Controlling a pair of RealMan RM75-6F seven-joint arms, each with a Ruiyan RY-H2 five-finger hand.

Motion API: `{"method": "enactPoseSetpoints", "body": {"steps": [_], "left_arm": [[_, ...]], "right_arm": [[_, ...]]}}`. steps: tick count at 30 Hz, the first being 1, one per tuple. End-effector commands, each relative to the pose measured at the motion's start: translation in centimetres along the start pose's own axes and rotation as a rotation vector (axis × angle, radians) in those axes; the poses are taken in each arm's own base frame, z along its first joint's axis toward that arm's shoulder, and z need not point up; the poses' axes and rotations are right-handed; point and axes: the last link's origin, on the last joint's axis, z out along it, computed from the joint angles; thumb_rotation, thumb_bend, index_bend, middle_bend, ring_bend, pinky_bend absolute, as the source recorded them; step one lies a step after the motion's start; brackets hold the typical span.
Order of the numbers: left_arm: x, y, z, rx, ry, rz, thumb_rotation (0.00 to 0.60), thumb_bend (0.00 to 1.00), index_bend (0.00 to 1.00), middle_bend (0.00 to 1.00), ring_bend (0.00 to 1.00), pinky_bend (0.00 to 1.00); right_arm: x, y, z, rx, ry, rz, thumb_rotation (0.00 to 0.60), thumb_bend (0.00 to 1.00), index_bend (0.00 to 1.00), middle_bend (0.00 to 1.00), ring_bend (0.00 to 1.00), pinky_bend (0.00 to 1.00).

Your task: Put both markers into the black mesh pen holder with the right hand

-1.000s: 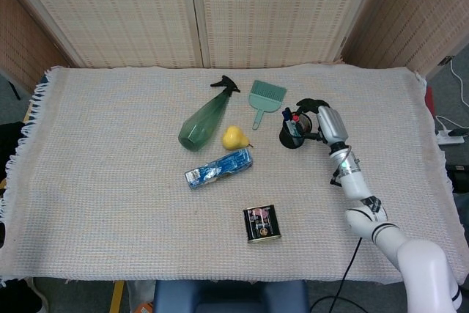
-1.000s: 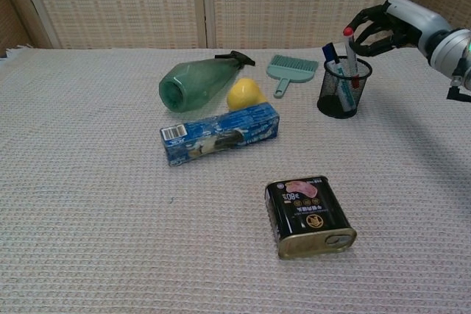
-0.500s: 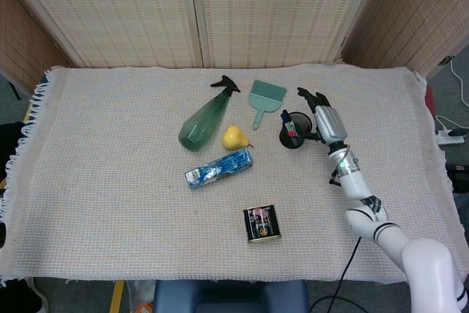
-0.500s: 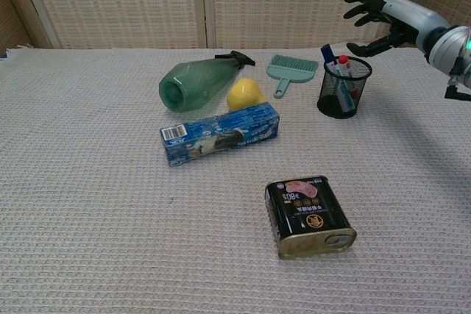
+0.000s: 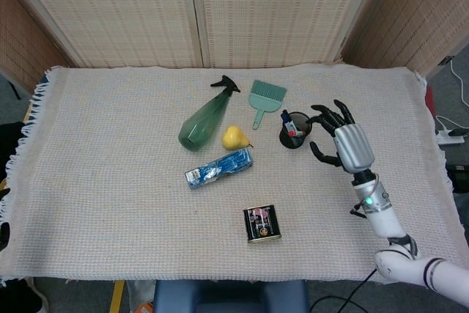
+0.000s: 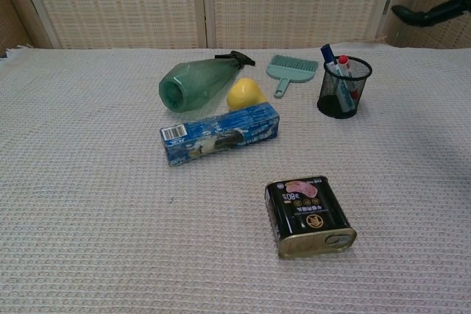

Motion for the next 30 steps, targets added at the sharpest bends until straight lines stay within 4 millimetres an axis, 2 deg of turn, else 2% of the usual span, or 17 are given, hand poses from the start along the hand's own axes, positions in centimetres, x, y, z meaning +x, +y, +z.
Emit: {"method": "enactPoseSetpoints", "body": {"steps": [1,7,11,18,22,30], "left_arm": [[0.1,0.1,-0.1,-0.006,0.003,-0.001,0.600,0.51,0.15,0.02,0.00,0.27],[0.0,0.5,-0.3,-0.020,-0.004,0.001,0.600,0.51,0.15,0.02,0.00,0.27],[-0.1,0.7,-0.3,-0.029,-0.012,0.005,0.600,0.51,0.15,0.02,0.00,0.27],[-0.2,1.0,-0.4,-0.039,-0.022,0.011,0.600,0.51,0.15,0.02,0.00,0.27],[-0.3,1.0,-0.5,-0.040,-0.026,0.016,0.600,0.51,0.15,0.02,0.00,0.27],[-0.5,1.2,-0.4,-0.048,-0.035,0.025,0.600,0.51,0.15,0.02,0.00,0.27]], "right_arm": [[6.2,2.2,-10.1,-0.197,0.065,-0.282,0.600,0.33,0.40,0.19,0.29,0.09],[5.5,4.5,-17.0,-0.246,0.034,-0.350,0.600,0.33,0.43,0.20,0.29,0.09],[4.2,5.7,-19.6,-0.286,0.011,-0.369,0.600,0.33,0.45,0.20,0.29,0.09],[2.4,6.5,-20.7,-0.252,-0.004,-0.355,0.600,0.33,0.47,0.21,0.30,0.10],[2.5,5.9,-20.4,-0.226,0.035,-0.335,0.600,0.33,0.49,0.21,0.31,0.10],[2.9,6.0,-20.6,-0.245,0.038,-0.325,0.600,0.33,0.49,0.22,0.31,0.11]]}}
